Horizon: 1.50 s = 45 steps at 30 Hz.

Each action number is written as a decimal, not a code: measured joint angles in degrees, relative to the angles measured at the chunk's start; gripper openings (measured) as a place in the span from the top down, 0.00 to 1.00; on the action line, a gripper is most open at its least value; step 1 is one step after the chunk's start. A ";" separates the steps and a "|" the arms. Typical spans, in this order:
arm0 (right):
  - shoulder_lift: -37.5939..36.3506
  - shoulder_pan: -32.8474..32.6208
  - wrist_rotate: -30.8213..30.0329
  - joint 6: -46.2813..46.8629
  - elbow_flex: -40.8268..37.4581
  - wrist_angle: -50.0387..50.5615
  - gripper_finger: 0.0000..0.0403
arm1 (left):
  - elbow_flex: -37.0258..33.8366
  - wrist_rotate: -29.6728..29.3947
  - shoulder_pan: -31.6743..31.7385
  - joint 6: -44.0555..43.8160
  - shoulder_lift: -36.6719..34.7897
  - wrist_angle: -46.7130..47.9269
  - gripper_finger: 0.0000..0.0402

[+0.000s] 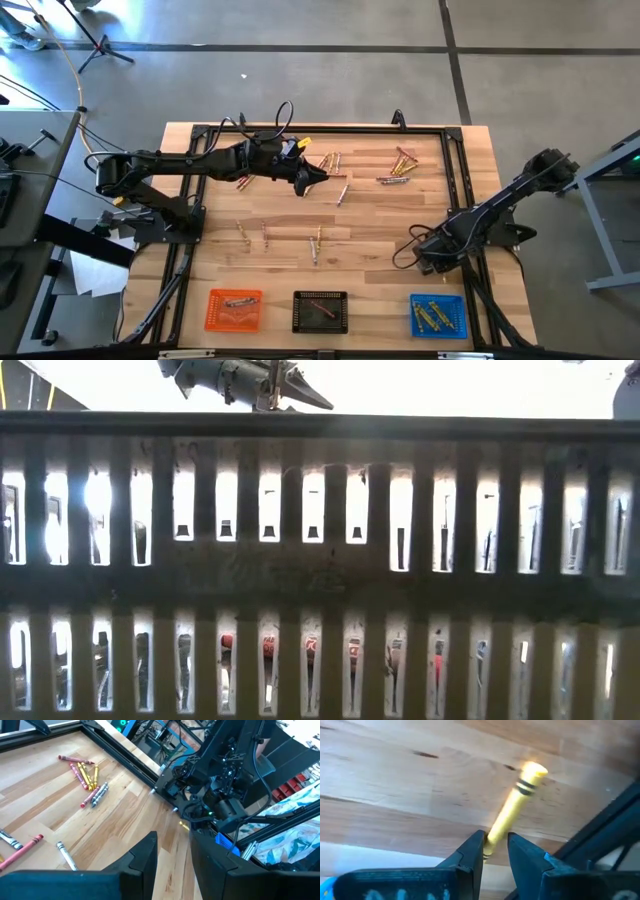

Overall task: Sort crayons
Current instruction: Put the yellow crayon into the blue bin

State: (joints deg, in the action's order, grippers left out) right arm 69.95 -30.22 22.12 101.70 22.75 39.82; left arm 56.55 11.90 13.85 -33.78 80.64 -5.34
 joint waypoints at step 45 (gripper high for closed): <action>7.14 -19.88 -2.28 -9.24 27.91 -2.36 0.99 | 0.02 3.25 -5.04 -5.18 0.02 2.18 0.74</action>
State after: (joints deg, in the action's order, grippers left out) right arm 77.09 -50.10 19.84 92.46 50.66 37.47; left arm 56.58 15.15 8.81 -38.96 80.66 -3.17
